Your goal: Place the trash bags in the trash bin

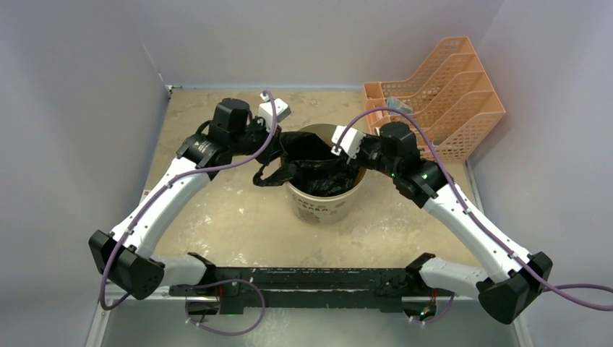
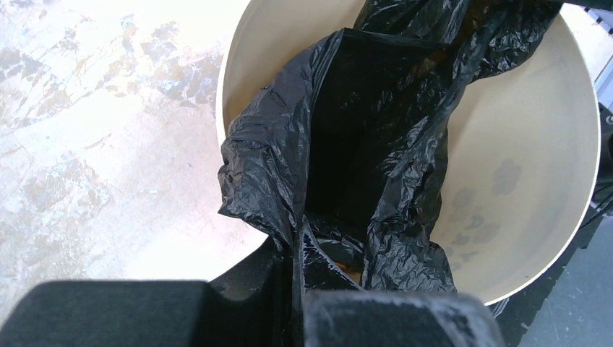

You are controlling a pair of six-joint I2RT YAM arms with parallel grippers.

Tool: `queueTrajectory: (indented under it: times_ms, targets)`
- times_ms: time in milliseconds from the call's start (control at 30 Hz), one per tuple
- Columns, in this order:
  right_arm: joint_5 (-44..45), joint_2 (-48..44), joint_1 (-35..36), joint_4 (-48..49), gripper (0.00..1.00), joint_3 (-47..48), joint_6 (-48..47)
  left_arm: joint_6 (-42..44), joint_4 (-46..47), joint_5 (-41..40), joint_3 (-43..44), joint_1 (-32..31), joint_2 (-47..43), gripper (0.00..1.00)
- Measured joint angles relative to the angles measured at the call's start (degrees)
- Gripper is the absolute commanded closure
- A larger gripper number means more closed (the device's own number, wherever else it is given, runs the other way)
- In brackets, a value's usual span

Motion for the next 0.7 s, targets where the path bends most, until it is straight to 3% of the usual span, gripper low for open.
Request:
queueTrajectory:
  times_ms: [133,200,333,367,633,700]
  targets:
    - [-0.92,0.09,-0.02,1.55,1.00,0.26,2.69,-1.79,0.68,0.48,-0.85,0.85,-0.90,1.00]
    - [-1.03,0.68,0.00,1.86,1.00,0.98,5.09,-2.40,1.01,0.70,-0.96,1.66,-1.18,0.99]
    - [-0.63,2.71,-0.15,2.23,1.00,2.95,11.04,-3.43,2.21,1.68,-0.96,4.15,-1.62,0.65]
    - [-0.33,3.34,-0.31,2.25,1.00,3.50,12.50,-3.74,2.51,1.90,-0.96,4.81,-1.64,0.61]
    - [0.57,9.33,-5.31,1.16,1.00,8.17,25.51,-5.38,3.87,2.34,-0.68,6.60,-1.09,0.46]
    - [0.46,9.57,-6.08,0.76,1.00,8.17,27.63,-5.40,4.70,2.34,-0.39,6.60,-0.92,0.33]
